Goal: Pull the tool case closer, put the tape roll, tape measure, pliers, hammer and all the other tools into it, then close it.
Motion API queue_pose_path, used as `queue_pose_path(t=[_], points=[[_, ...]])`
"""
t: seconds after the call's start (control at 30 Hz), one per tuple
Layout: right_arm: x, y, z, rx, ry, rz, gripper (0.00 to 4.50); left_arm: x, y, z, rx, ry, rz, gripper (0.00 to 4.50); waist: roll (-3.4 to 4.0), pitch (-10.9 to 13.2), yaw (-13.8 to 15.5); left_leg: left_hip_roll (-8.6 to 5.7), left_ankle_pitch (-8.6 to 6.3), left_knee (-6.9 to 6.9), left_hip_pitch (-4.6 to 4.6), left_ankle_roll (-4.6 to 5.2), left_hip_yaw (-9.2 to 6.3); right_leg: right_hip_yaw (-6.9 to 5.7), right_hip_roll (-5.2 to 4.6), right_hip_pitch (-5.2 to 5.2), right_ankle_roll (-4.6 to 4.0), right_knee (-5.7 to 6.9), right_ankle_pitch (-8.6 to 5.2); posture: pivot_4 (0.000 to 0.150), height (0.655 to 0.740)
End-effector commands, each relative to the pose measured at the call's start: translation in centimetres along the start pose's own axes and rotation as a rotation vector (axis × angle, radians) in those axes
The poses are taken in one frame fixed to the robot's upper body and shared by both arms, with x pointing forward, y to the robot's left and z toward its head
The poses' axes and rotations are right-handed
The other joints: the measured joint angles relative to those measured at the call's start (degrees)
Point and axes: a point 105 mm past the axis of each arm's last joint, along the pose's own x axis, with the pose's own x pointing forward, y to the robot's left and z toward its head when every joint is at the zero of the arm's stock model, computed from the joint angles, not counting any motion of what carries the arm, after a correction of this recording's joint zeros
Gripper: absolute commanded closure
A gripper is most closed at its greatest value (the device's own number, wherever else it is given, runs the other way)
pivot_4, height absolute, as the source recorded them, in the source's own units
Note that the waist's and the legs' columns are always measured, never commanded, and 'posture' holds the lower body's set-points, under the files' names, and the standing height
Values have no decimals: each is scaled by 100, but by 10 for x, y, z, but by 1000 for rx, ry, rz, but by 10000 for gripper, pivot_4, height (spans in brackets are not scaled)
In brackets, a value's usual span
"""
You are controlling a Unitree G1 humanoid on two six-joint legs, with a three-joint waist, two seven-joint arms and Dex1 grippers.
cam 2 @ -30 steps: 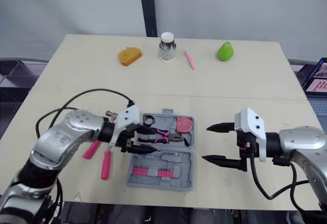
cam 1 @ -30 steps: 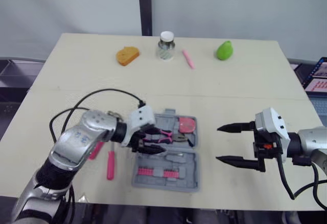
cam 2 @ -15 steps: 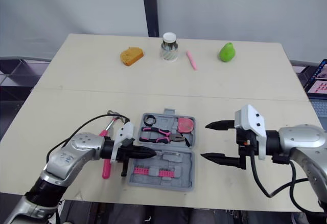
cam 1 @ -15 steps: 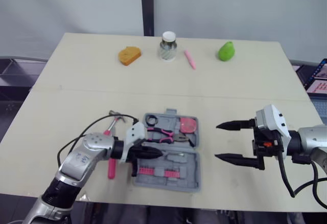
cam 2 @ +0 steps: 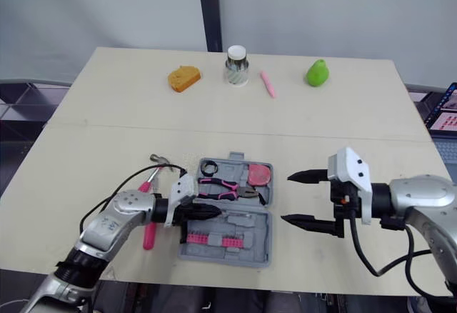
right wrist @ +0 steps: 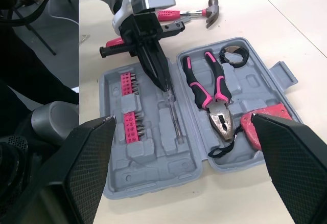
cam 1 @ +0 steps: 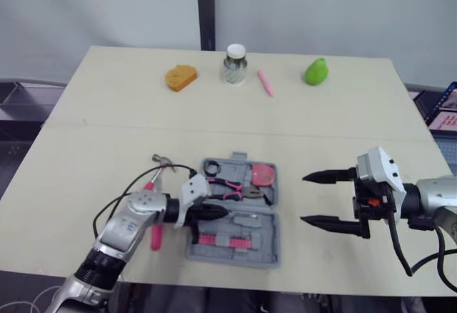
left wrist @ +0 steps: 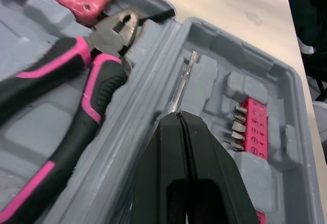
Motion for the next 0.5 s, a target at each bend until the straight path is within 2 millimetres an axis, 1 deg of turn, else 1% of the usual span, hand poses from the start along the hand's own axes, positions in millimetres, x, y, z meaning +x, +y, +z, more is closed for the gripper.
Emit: queue_pose_path(t=[0.03, 0.17, 0.4, 0.5], points=[[-5, 2, 10, -50, -1, -14, 0, 3, -1, 2, 36, 3, -10, 44692, 0, 0, -1, 0, 0, 0, 0, 0, 0, 0, 0, 0, 0, 0, 0, 1500, 7400], [-5, 2, 11, -50, 1, -15, 0, 5, 1, 0, 42, 15, 2, 44692, 0, 0, 2, 0, 0, 0, 0, 0, 0, 0, 0, 0, 0, 0, 0, 1500, 7400], [-5, 2, 11, -48, 3, -14, 0, 6, 1, 3, 30, -6, -3, 44692, 0, 0, -1, 0, 0, 0, 0, 0, 0, 0, 0, 0, 0, 0, 0, 1500, 7400], [-5, 2, 11, -48, 3, -15, 0, 3, -5, 16, -8, -81, -37, 44692, 0, 0, 2, 0, 0, 0, 0, 0, 0, 0, 0, 0, 0, 0, 0, 1500, 7400]])
